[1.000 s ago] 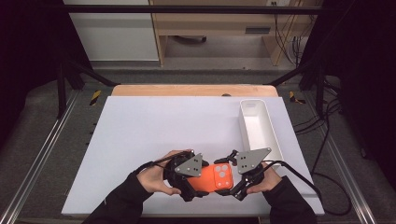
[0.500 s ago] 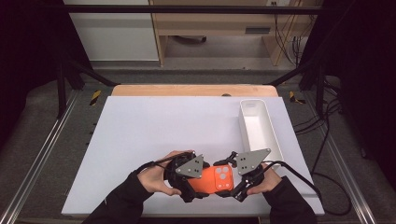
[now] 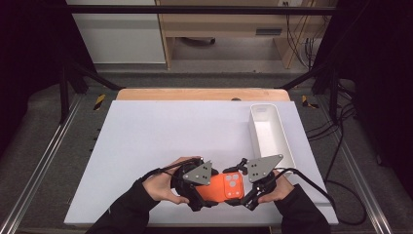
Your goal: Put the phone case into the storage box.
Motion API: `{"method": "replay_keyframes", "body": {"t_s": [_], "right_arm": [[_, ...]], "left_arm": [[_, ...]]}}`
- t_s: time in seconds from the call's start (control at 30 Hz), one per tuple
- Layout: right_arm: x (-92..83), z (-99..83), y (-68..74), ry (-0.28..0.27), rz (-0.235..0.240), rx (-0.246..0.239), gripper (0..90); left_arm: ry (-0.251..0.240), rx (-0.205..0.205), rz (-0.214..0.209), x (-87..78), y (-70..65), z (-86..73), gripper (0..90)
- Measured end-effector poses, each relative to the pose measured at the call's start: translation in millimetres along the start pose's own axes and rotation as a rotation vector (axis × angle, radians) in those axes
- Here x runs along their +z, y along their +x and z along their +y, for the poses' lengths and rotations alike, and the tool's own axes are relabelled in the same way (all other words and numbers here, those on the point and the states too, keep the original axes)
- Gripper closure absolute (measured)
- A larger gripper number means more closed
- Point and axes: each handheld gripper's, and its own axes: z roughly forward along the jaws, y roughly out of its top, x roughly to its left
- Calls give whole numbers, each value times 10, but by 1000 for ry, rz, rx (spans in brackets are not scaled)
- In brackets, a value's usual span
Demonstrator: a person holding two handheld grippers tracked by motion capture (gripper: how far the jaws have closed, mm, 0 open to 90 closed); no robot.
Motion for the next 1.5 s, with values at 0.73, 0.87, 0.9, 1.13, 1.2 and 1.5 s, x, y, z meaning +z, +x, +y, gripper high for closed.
{"method": "replay_keyframes", "body": {"t_s": [0.73,0.87,0.9,1.13,1.2,1.5], "right_arm": [[-284,117,-34,89,-85,-1,164],[-309,162,-41,150,-85,-2,164],[-312,177,-46,165,-83,-2,164],[-296,294,-62,254,-70,-11,164],[-282,318,-63,272,-60,-3,164],[-196,396,-86,356,-34,8,163]], "left_arm": [[-56,-183,24,-197,80,-289,22],[-30,-198,18,-156,76,-351,18],[-28,-205,17,-141,74,-365,17],[0,-225,11,-57,60,-450,19],[5,-228,9,-43,61,-469,19],[50,-223,10,-16,67,-459,25]]}}
